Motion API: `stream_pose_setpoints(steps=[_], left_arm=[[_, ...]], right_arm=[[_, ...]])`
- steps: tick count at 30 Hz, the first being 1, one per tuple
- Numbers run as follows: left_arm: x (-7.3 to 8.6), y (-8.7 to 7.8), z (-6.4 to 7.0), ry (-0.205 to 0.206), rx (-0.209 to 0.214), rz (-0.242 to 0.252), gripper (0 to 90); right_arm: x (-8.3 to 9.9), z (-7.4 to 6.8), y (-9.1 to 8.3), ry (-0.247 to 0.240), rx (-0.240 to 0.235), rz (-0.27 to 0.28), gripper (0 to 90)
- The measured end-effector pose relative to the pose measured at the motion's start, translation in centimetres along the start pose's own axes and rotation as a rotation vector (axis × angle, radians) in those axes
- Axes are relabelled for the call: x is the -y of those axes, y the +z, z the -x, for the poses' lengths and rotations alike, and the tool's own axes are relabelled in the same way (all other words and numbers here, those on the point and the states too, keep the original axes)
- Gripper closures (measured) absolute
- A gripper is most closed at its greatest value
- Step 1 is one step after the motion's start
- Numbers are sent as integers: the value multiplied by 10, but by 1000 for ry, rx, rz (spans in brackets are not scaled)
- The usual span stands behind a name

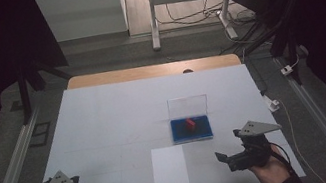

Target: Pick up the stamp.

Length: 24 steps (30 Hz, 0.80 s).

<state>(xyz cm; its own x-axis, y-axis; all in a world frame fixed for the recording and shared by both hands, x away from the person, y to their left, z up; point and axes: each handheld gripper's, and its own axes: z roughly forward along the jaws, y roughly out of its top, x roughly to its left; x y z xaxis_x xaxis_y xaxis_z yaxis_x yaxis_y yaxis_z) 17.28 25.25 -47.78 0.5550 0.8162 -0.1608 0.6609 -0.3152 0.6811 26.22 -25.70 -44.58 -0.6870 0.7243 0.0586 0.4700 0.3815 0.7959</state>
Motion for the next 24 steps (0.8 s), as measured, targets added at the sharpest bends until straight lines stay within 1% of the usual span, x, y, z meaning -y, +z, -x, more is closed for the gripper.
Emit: stream_pose_setpoints(steps=[2,7,15,19,22,23,24], left_arm=[[0,0,0,-1,3,0,41],[0,0,-1,-3,4,2,41],[0,0,-2,-12,14,6,41],[0,0,-2,-14,14,10,40],[0,0,-2,-17,16,11,40],[0,0,-2,-18,16,11,40],[0,0,-3,-17,16,11,40]], right_arm=[[-2,-1,5,-3,-6,-12,0],[-5,-1,12,-7,-17,-24,0],[-11,0,21,2,-18,-40,0],[-14,0,28,7,-11,-54,0],[-17,0,32,-5,0,-63,0],[-19,0,35,-15,-7,-60,0],[-19,0,35,-15,-7,-60,0]])
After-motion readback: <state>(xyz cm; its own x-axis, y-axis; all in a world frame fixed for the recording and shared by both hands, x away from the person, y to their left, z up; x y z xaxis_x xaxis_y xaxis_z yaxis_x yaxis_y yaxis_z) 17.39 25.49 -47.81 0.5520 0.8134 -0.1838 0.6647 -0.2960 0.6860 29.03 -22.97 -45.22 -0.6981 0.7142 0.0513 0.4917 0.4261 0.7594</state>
